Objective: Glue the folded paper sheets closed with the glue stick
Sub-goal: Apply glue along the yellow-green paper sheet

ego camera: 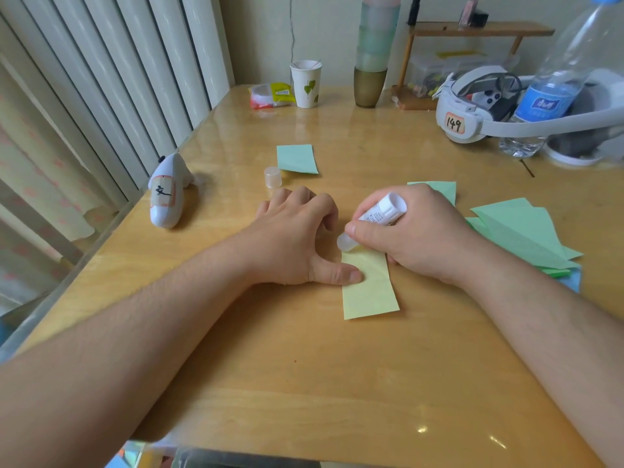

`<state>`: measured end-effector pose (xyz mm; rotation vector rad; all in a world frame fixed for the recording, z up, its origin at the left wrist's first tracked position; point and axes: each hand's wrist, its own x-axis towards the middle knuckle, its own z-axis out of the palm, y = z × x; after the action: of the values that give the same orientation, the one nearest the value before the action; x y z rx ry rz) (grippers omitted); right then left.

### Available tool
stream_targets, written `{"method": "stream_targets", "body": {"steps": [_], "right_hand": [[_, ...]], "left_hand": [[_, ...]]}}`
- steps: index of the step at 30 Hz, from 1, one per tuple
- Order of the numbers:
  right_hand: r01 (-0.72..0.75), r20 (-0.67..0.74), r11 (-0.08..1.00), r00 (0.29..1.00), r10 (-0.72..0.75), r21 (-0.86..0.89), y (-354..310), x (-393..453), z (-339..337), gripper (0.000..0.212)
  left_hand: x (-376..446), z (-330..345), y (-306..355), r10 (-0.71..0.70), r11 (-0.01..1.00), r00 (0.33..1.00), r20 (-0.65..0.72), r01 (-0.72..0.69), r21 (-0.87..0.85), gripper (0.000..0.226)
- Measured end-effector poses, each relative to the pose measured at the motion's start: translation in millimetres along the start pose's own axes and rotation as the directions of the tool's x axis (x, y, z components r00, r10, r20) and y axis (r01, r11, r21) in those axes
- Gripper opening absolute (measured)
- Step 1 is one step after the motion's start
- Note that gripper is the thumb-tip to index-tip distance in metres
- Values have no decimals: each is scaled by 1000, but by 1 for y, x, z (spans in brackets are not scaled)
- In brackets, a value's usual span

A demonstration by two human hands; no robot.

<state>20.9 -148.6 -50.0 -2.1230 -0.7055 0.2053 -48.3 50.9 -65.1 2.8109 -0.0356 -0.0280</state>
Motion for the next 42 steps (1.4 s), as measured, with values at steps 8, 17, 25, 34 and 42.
{"method": "stream_targets", "body": {"steps": [8,17,25,34,42], "right_hand": [[-13,22,995,1000,15,-96,2,-7,-21,12],[-38,-7,991,999,37,-129,4,-7,-27,13],[-21,-11,1000,1000,21,6,2,-7,-32,14],[51,10,993,999,-53,105,-2,-4,-7,15],[14,40,1000,999,-14,-2,-3,-2,-1,14]], "left_hand": [[-4,-4,-3,36,999,999,33,-36,-7,83],[-6,-7,-5,105,994,993,53,-103,-32,77],[-5,-8,-2,91,996,994,68,-89,-27,76],[-5,-7,-2,83,996,994,74,-80,-38,79],[-4,-7,-3,86,995,993,77,-82,-55,79]]}}
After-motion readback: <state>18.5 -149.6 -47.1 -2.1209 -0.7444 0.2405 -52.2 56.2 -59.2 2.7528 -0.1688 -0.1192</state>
